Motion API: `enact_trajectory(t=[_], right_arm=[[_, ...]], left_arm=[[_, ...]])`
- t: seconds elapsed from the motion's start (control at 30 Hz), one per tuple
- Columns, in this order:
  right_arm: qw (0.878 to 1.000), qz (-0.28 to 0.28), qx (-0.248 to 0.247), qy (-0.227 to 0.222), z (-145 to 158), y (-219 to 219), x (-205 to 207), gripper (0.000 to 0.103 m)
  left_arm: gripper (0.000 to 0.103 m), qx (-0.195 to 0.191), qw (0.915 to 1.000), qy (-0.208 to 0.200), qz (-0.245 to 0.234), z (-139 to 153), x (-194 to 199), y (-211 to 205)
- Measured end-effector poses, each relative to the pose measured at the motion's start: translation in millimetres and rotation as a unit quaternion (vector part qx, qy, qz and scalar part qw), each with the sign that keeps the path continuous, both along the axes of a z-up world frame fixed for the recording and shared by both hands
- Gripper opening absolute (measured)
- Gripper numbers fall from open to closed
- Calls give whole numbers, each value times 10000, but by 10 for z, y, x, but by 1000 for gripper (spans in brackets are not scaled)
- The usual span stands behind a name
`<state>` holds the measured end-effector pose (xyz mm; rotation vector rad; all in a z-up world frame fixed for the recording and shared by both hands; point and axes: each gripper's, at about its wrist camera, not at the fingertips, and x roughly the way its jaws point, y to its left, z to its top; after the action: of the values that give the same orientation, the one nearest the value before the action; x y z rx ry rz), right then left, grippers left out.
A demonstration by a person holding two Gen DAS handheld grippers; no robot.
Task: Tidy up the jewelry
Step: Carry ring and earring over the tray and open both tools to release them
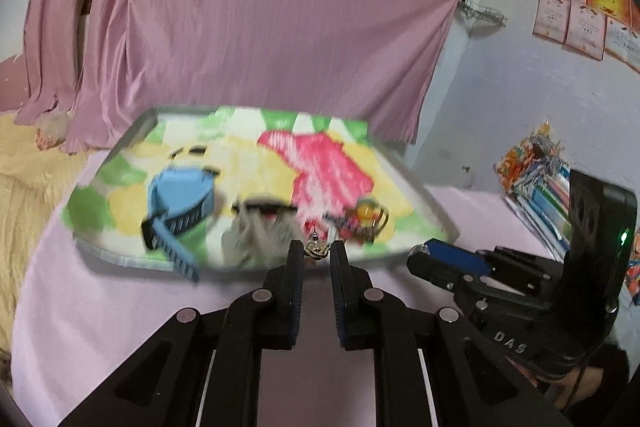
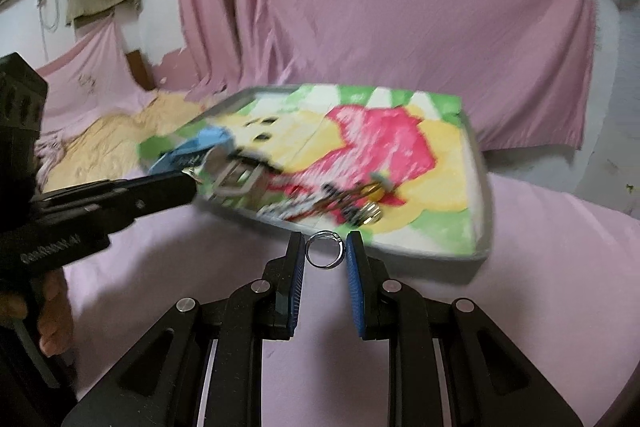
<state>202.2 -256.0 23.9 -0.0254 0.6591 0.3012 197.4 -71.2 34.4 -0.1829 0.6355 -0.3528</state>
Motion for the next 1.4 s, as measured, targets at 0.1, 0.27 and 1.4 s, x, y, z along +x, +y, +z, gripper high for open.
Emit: enact_trajectory(t=[0.1,0.27,1.4], right_arm=[[9998,-163,18,-75,48,-92,117,19],[9994,-311,-32,151,-8,-198,401,19],[9971,-666,-98,344,-99,-290,465,55]], left_arm=[[13,12,9999,-11,-110,42,178,-89],[13,-73,9990,353,-262,-46,467,-205],[45,481,9975,509,-33,-213,480,-408]])
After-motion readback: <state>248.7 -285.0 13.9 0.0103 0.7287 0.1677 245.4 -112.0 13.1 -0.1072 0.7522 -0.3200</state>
